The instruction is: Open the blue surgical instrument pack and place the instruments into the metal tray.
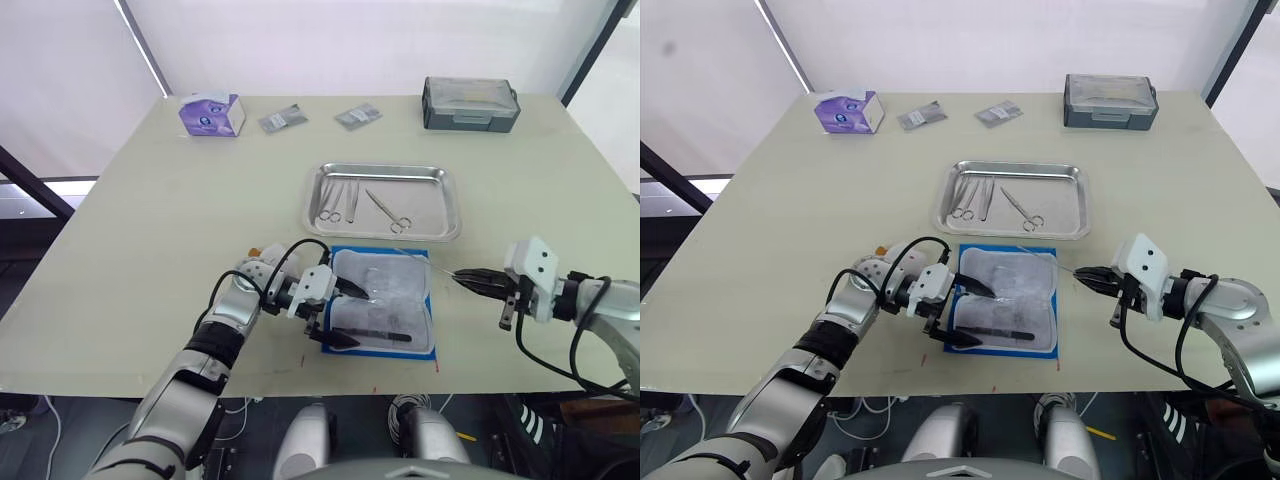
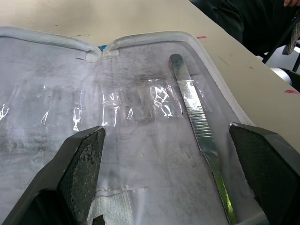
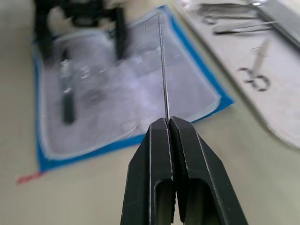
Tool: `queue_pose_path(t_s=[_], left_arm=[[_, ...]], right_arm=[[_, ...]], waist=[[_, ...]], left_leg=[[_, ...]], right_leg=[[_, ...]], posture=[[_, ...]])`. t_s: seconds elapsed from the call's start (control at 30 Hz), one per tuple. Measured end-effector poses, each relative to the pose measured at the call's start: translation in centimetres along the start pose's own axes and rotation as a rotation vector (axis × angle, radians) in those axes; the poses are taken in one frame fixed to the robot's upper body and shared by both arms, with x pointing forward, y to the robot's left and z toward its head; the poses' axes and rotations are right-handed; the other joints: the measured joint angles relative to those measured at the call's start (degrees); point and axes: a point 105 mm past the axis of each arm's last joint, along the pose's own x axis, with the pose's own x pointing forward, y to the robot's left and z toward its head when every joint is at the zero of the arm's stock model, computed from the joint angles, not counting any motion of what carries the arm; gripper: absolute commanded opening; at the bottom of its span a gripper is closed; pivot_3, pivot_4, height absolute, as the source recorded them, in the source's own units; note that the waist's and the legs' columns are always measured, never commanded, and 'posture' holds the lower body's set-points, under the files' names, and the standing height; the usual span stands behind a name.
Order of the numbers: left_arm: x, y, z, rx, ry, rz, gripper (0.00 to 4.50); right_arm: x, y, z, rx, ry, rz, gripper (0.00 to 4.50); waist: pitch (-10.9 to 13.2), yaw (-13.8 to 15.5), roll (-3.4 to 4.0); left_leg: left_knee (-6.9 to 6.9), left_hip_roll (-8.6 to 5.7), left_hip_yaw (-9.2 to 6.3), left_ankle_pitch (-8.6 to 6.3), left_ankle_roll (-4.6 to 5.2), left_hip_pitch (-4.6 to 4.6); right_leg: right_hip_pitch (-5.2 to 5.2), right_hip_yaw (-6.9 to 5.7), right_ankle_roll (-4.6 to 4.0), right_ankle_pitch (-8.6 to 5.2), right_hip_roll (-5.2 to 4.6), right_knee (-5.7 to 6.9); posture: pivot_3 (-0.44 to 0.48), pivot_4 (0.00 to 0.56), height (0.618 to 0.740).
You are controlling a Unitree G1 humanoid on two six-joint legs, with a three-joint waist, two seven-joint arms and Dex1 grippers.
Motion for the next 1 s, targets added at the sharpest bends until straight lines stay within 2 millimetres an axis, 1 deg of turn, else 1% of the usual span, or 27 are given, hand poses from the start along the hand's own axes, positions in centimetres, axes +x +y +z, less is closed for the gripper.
queue_pose_path(t_s=[0.1, 0.3, 0.43, 0.53, 0.63, 0.7, 0.8, 0.93, 1.0], left_arm=[[0.0, 0.0, 0.0, 0.001, 0.000, -0.001, 4.50], [0.1, 0.0, 0.0, 0.002, -0.003, -0.001, 4.50], [0.0, 0.0, 0.0, -0.001, -0.001, 0.003, 4.50], [0.1, 0.0, 0.0, 0.002, -0.005, 0.000, 4.50], [0.1, 0.0, 0.0, 0.001, -0.005, 0.004, 4.50], [0.1, 0.0, 0.0, 0.001, -0.005, 0.004, 4.50], [0.0, 0.0, 0.0, 0.000, -0.005, 0.005, 4.50], [0.0, 0.0, 0.0, 0.000, -0.005, 0.007, 4.50], [0.0, 0.0, 0.0, 0.000, -0.004, 0.009, 4.50]], right_arm=[[1.8, -1.8, 1.2, 0.074, -0.036, -0.101, 0.07], [3.3, -3.1, 2.2, 0.115, -0.041, -0.166, 0.07], [5.6, -6.1, 3.3, 0.151, -0.013, -0.294, 0.07], [7.0, -6.9, 3.7, 0.166, 0.003, -0.324, 0.07], [8.5, -7.6, 3.0, 0.209, 0.056, -0.361, 0.07], [9.0, -8.1, 2.6, 0.226, 0.079, -0.381, 0.07], [10.2, -8.8, 2.3, 0.256, 0.121, -0.407, 0.07], [11.5, -8.9, 1.6, 0.284, 0.155, -0.410, 0.07], [12.4, -8.7, 0.6, 0.300, 0.188, -0.406, 0.07]], waist=[[0.0, -0.1, 0.07], [0.0, 0.1, 0.08], [-0.1, -0.3, 0.22], [-0.1, -0.1, 0.22], [-0.1, -0.1, 0.22], [-0.1, -0.2, 0.23], [-0.1, -0.2, 0.25], [-0.1, -0.3, 0.25], [-0.1, -0.4, 0.26]], left_leg=[[0.00, 0.00, -0.01, 0.00, 0.00, 0.00], [0.00, 0.00, -0.01, 0.00, 0.00, -0.03], [-0.02, 0.00, 0.01, 0.00, 0.00, 0.00], [-0.03, 0.00, 0.00, 0.00, 0.00, -0.04], [-0.02, 0.00, 0.03, 0.00, 0.00, -0.02], [-0.02, 0.00, 0.04, 0.00, 0.01, -0.02], [-0.02, 0.00, 0.03, 0.00, 0.01, -0.02], [-0.02, 0.00, 0.05, 0.00, 0.01, -0.02], [-0.03, 0.00, 0.04, 0.00, 0.01, -0.02]], right_leg=[[0.00, 0.00, 0.00, 0.00, 0.01, 0.01], [-0.02, 0.00, 0.00, 0.00, 0.00, 0.00], [-0.05, 0.03, -0.01, 0.00, 0.01, 0.05], [-0.06, 0.02, -0.01, 0.00, 0.01, 0.03], [-0.06, 0.06, -0.01, 0.01, 0.01, 0.05], [-0.07, 0.06, -0.01, 0.01, 0.01, 0.09], [-0.09, 0.06, -0.01, 0.01, 0.02, 0.12], [-0.10, 0.07, -0.01, 0.01, 0.02, 0.12], [-0.10, 0.07, -0.01, 0.01, 0.02, 0.13]], posture=[[0.000, 0.150, 0.727], [0.000, 0.150, 0.727], [0.000, 0.150, 0.727], [0.000, 0.150, 0.727], [0.000, 0.150, 0.727], [0.000, 0.150, 0.727], [0.000, 0.150, 0.727], [0.000, 0.150, 0.727], [0.000, 0.150, 0.727]])
